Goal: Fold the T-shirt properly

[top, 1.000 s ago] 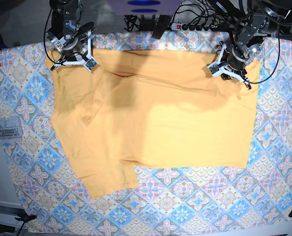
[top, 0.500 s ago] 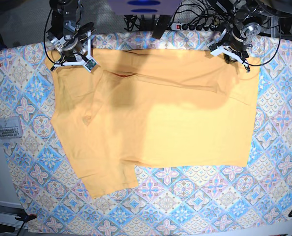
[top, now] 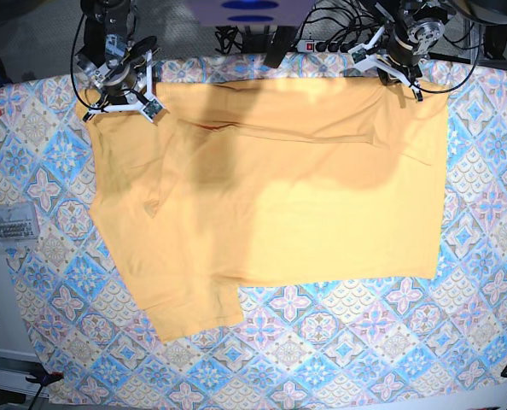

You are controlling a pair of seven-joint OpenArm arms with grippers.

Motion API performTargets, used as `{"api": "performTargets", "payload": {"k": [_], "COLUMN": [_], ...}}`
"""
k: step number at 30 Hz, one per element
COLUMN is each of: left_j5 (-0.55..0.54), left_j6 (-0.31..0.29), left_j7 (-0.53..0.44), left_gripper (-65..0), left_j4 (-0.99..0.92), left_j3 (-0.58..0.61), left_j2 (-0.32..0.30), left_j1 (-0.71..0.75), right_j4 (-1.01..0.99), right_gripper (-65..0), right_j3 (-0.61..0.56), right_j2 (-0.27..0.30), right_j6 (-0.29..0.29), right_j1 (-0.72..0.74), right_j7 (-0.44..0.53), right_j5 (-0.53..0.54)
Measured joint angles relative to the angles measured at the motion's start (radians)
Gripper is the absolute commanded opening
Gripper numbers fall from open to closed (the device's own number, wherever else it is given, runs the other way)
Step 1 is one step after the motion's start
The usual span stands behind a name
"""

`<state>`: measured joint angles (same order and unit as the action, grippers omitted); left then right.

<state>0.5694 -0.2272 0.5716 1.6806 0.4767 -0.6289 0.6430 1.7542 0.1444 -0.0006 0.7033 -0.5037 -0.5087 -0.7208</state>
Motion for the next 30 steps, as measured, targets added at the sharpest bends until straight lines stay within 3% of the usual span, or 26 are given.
{"api": "performTargets", "payload": {"k": [18, 30], "left_j5": [0.039, 0.006], "left_j6": [0.014, -0.016], "left_j7": [-0.038, -0.082], "left_gripper": [-65.0, -65.0], "left_j4": [0.008, 0.01], "left_j3": [-0.001, -0.072], "left_j2": [0.0, 0.011], "left_j1": [0.067, 0.075], "right_j4": [-0.001, 0.027], "right_gripper": [-65.0, -65.0], "right_j3": [0.011, 0.032], "right_j2": [0.011, 0.026], "right_j6": [0.0, 0.002], "right_j1": [-0.031, -0.055], "right_j7": [0.007, 0.026], "right_j5": [0.003, -0.001]}}
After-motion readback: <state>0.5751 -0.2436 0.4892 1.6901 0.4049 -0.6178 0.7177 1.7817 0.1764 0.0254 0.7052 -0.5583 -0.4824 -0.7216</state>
